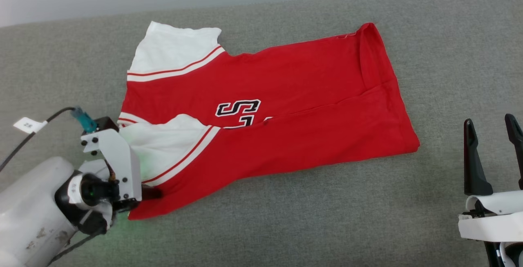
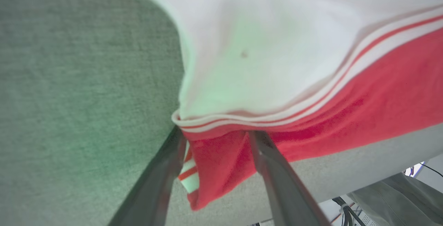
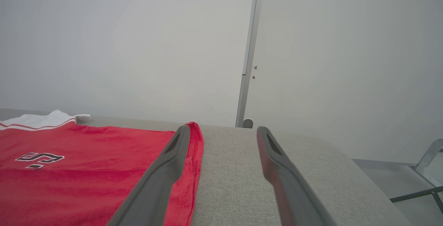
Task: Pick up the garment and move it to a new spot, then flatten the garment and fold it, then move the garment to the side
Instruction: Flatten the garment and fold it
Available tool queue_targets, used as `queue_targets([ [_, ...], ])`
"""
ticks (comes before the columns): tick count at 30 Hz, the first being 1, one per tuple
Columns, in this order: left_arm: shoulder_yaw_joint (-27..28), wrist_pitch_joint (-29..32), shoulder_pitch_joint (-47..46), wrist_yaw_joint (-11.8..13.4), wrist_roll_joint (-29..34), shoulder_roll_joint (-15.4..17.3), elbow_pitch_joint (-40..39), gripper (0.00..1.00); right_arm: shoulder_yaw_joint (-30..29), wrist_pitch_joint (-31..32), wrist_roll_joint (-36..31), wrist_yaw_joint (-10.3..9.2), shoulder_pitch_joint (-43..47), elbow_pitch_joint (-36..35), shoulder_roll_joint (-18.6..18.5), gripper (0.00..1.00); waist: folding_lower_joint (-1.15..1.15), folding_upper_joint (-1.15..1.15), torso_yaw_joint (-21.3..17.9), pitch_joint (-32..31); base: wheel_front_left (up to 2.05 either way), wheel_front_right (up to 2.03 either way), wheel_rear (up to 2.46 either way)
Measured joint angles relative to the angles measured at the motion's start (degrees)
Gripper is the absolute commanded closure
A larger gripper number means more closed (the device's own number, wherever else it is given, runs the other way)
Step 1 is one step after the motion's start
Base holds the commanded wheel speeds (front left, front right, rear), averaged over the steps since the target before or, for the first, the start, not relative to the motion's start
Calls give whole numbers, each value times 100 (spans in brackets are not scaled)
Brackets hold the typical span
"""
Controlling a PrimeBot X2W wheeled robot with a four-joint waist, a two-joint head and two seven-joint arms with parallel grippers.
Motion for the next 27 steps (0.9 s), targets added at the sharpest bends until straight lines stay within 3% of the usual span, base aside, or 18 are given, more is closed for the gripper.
queue_targets([
  [1, 14, 3, -1, -36, -12, -27, 76, 71, 3, -1, 9, -1, 3, 18, -14, 0, 0, 0, 7, 0, 0, 0, 0],
  [2, 35, -15, -4, -71, -15, -51, 185, 100, 25, -1, 43, 0, 5, 48, -40, 0, 0, 0, 20, -5, 0, 0, 0],
  [6, -4, -167, -58, -272, 105, -142, 401, 100, 153, 162, 241, -1, 5, 99, -213, 0, 0, 0, 72, -36, 0, 0, 0],
  [11, -51, -227, -121, -385, 214, -248, 510, 100, 363, 882, 703, -1, 4, 81, -510, 0, 0, 0, 195, -79, 0, 0, 0],
  [19, -111, -387, -232, -483, 380, -547, 637, 100, 635, 3399, 1738, -7, -547, 112, -1015, 0, 0, 0, 435, -127, 0, 0, 0],
  [27, -205, -430, -446, -641, 531, -899, 759, 100, 512, 5821, 1806, -1, -1464, 661, -1226, 0, 0, 0, 695, -93, 0, 0, 0],
])
